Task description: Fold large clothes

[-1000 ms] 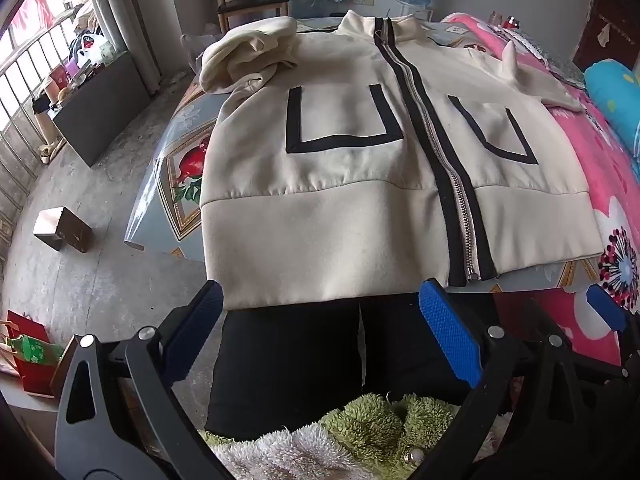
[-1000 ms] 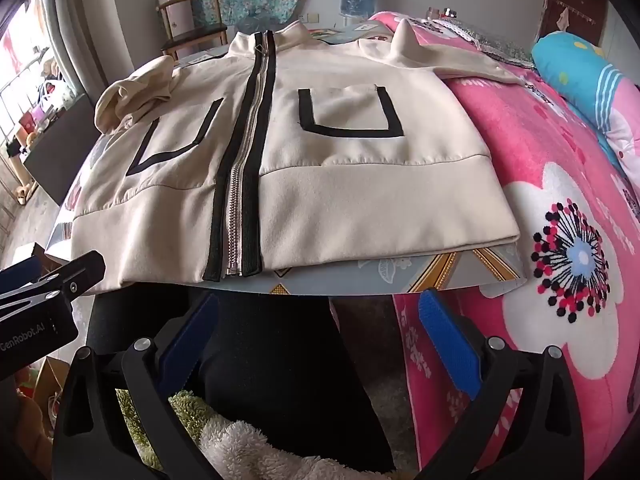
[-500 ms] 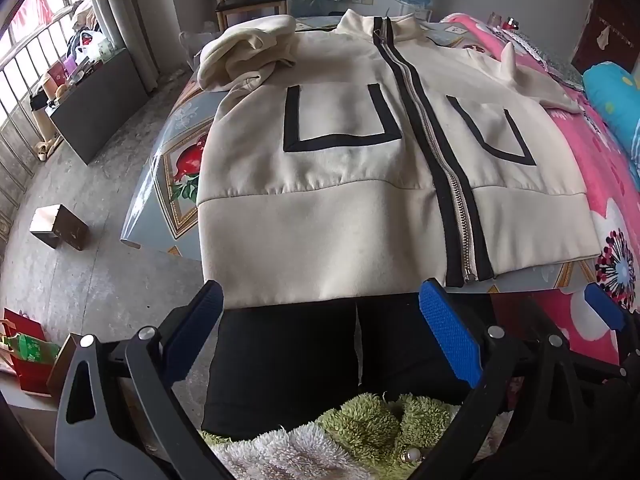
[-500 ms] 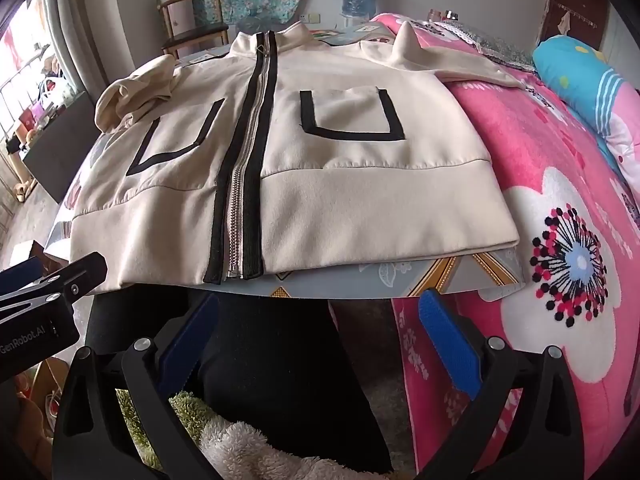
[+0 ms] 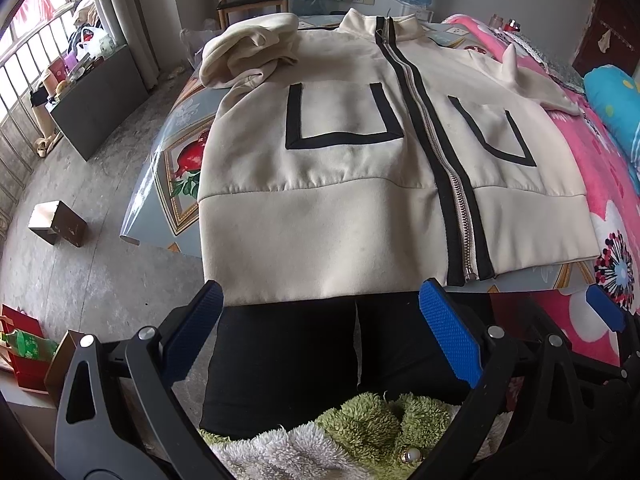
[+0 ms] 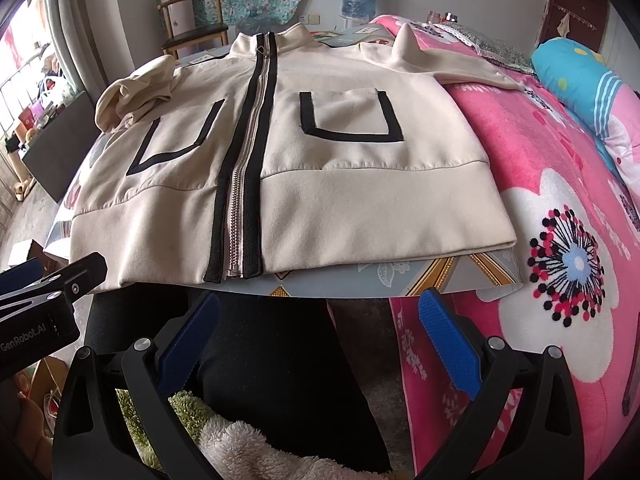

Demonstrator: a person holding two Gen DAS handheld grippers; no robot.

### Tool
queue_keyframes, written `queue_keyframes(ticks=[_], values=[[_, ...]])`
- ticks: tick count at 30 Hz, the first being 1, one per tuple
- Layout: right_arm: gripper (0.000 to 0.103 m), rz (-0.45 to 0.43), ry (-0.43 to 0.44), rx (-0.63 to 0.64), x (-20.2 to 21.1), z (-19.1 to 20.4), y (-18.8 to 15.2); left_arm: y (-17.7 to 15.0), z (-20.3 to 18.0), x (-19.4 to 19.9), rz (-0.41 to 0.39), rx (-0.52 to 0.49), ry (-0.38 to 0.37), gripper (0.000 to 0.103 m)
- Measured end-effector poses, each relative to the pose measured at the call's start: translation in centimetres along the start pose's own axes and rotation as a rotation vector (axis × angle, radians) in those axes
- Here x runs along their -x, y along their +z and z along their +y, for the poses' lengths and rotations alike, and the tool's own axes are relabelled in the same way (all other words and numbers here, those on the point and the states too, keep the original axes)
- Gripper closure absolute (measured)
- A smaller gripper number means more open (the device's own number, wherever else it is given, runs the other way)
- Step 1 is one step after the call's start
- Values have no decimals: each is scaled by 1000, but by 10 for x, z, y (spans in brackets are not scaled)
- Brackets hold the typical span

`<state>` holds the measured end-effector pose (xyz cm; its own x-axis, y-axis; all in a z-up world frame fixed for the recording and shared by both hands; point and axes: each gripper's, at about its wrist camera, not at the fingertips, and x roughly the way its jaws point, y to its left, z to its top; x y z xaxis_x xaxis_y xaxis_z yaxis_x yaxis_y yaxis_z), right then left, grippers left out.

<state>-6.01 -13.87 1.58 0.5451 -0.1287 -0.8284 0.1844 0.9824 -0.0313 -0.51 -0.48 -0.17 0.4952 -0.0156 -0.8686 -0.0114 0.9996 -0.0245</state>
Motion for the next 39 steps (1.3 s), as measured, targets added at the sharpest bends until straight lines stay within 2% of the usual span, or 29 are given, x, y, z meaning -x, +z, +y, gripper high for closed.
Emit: queue_keyframes(ticks=[39], values=[[6, -8, -5, 7, 3, 2, 1, 1, 3, 0, 1, 3, -5, 8]])
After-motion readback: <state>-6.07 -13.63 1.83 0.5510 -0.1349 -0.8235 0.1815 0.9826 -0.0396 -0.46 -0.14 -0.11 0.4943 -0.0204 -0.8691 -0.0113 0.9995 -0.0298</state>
